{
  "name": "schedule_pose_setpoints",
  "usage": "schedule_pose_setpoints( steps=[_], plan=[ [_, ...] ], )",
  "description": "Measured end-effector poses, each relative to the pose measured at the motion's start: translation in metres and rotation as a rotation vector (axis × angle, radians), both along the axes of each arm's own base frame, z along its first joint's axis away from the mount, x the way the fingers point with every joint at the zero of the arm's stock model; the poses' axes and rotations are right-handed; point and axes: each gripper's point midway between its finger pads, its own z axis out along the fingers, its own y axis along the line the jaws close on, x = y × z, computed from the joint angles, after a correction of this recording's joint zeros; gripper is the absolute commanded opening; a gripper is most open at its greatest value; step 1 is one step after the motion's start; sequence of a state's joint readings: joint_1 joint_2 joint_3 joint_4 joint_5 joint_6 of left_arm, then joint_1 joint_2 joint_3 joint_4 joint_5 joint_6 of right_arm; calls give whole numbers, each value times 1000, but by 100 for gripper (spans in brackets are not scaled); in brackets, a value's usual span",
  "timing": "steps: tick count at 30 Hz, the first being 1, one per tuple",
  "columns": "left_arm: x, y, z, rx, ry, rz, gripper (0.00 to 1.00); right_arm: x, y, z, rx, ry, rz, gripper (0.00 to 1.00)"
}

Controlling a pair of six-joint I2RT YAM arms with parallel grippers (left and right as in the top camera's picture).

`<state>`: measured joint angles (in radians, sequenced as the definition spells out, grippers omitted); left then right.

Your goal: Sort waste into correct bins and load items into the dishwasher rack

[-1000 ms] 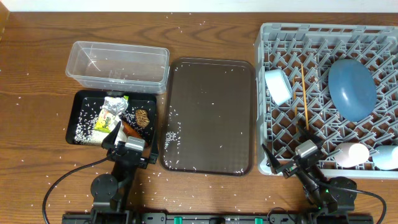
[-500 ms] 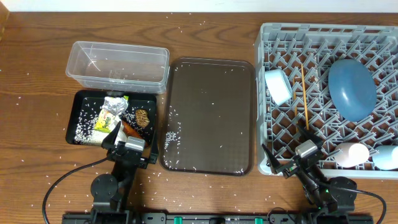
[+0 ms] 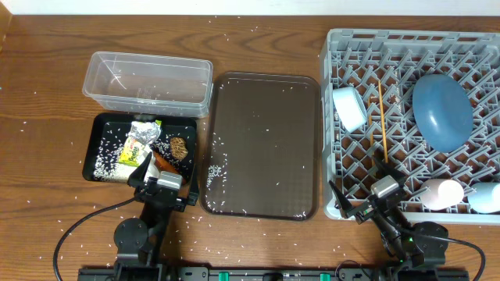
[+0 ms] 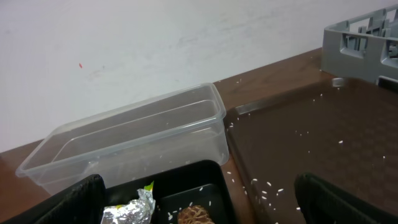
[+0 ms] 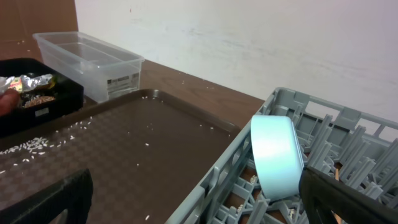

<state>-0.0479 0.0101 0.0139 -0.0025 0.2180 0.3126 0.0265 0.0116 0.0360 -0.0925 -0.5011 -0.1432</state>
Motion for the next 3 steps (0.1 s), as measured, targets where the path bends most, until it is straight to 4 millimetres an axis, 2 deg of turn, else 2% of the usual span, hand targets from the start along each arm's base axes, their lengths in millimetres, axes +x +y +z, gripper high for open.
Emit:
schedule_pose_setpoints(
  steps=[3],
  plan=[
    [0,0,0,0,0,0,98,0,0,0,0,0,0,99]
  ],
)
